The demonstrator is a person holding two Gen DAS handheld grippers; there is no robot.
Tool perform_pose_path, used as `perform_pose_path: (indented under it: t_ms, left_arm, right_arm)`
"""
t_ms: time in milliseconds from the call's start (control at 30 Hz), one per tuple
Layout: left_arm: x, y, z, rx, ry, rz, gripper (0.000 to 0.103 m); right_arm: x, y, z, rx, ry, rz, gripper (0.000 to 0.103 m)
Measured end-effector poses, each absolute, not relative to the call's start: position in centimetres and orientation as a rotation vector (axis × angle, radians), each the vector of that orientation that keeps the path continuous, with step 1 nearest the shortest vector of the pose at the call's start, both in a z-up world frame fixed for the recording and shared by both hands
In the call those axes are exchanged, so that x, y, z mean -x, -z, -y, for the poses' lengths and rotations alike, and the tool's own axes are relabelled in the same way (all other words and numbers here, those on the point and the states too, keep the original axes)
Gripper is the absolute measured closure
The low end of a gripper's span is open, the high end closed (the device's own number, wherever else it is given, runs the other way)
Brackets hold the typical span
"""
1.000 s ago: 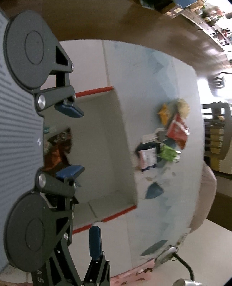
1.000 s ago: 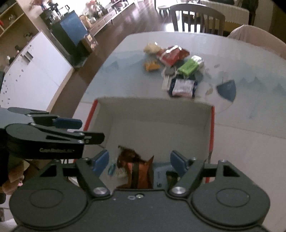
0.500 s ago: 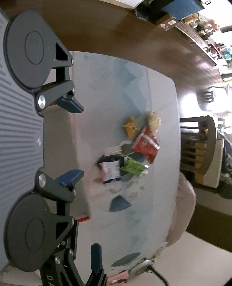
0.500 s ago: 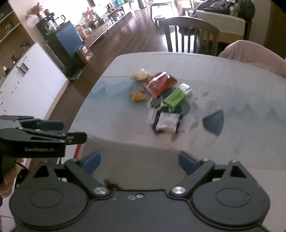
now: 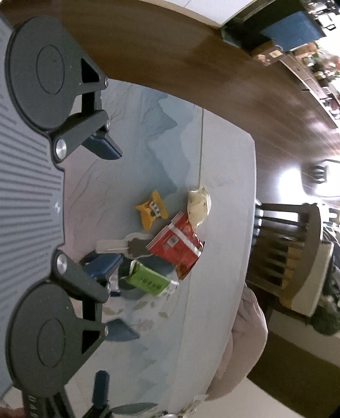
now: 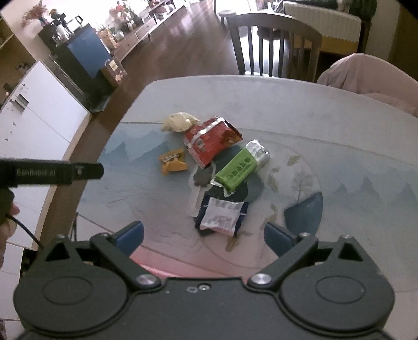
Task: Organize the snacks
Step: 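Move both tools back over the snack pile, then grasp yellow square snack with left tool while right tool grasps white packet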
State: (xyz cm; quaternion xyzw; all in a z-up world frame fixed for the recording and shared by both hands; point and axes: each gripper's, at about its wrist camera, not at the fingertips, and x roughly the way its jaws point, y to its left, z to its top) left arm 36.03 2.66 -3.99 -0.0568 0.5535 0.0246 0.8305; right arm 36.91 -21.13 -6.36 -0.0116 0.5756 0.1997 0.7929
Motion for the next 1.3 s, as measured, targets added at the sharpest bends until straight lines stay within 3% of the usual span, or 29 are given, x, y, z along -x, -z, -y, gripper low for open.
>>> perform_pose_path:
  t_ms: [433,633,933,1300]
  left_arm:
    - [-44.5,13.3,-3.1,0.192,-0.167,-1.379,0.024]
    - [-46.5,17.1,-3.4,0.231,-0.206,-1.439,0.024]
    - [-48.5,20.2,-3.8,0.318,-0.237,-1.47,0.025]
    - [-49.0,22.3,-3.9,0.309,-0.283,-1.483,0.025]
  right_arm:
    - [-42.2,15.4,19.6,0.043,-0.417,-1.422,0.005]
    - [-43.0,19.4,18.6,0.037,-0.421,-1.491,0.01]
    - [-43.1,21.9,18.2,0.056,-0.426,-1.545,0.019]
    - [-42.6,23.2,16.3,0.127,-0.405,-1.537,0.02]
